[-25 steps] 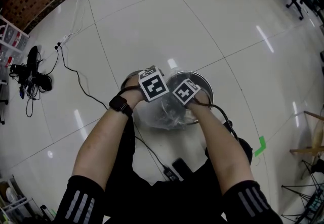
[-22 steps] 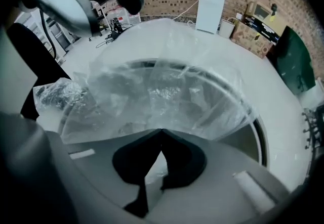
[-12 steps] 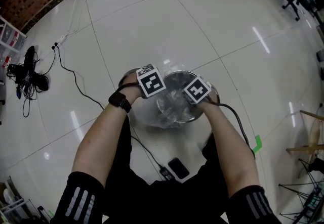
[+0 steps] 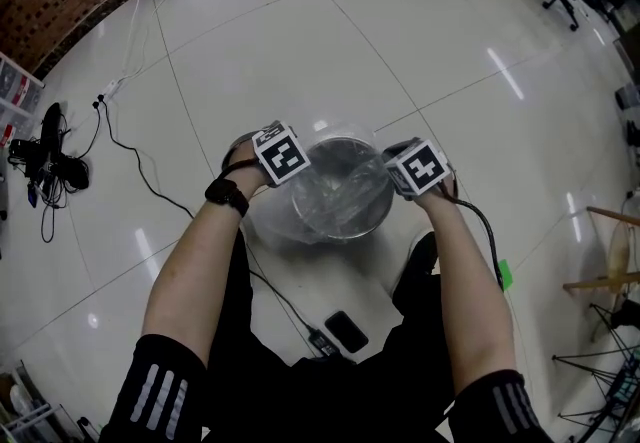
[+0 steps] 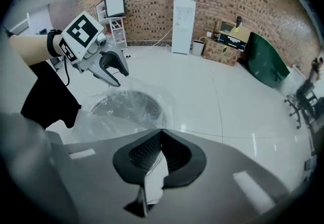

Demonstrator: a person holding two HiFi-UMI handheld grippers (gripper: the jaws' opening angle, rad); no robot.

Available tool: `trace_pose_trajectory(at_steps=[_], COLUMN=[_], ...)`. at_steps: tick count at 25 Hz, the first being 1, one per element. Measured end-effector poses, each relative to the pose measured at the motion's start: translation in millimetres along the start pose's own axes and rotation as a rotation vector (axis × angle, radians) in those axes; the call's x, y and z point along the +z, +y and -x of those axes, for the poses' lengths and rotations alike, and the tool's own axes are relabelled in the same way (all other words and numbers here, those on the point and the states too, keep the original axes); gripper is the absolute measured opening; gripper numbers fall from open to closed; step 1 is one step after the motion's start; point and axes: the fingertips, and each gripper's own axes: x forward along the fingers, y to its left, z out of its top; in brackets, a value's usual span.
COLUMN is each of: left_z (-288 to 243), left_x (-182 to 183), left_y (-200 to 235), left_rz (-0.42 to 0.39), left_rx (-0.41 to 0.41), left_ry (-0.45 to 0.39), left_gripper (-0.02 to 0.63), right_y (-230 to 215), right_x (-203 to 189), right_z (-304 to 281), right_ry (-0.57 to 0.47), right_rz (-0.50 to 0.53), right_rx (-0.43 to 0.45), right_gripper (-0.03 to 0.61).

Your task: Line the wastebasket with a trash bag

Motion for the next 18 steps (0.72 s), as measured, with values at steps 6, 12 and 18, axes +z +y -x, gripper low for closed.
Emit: trace_pose_trajectory(at_steps=[6,12,18], left_z=[-12,-23,-24], left_x=[-4,-4,4], left_y=[12,19,33], left_rz=[0.030,0.066,0.102], left_rx=[0.032,0.044,0.092], left_ry=[0.002,-0.011,-0.049], left_gripper=[0.161,0.161,0.163], right_y=[-34,-38,-41], right_x=[-44,-74,-78], right_z=[-14,-38,-56], right_ry=[0.053,0.061,0.056], right_rz=[-0.053,-0.086,-0.084], right_rx=[-0.045,-0.024,-0.061], right_gripper=[0.008,0.008,0.008])
